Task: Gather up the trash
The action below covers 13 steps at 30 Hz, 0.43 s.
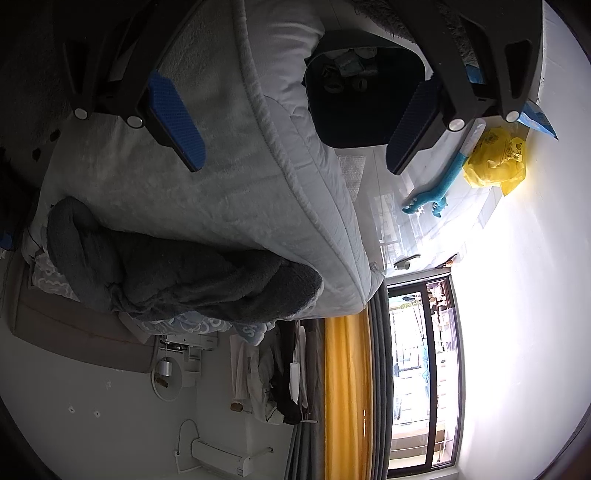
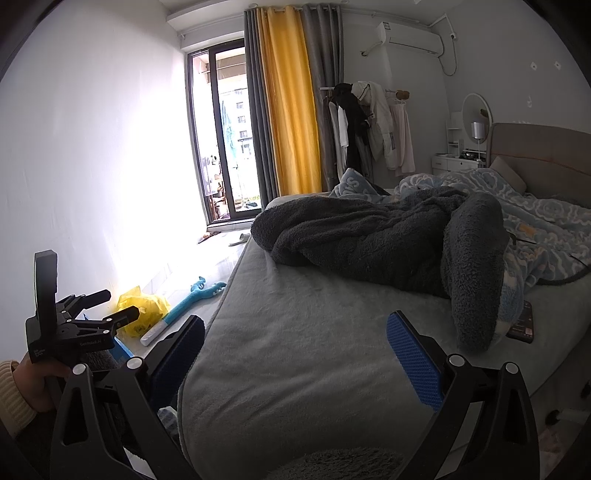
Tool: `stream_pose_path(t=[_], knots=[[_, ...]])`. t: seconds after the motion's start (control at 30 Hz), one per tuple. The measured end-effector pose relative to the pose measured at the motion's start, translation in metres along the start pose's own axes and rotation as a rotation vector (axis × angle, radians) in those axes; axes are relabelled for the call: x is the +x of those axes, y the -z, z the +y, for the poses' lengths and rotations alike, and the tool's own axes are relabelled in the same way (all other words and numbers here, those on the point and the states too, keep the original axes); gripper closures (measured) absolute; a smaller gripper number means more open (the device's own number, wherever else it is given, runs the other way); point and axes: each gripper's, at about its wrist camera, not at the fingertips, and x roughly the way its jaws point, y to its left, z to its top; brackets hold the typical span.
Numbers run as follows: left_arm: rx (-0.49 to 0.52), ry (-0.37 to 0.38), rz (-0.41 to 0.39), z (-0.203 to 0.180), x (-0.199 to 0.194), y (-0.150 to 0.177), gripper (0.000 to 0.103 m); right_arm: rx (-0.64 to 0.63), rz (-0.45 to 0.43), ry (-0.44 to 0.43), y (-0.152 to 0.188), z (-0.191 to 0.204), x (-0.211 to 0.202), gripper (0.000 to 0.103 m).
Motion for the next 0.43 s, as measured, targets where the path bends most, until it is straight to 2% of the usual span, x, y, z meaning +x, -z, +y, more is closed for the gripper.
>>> stream_pose_path(t=[0.43], knots=[[0.003, -0.011, 0.004, -0.0002, -0.0002, 0.0012, 0.003, -0.002, 0.0, 0.0, -0.0006, -0.0005, 0.0, 0.003]])
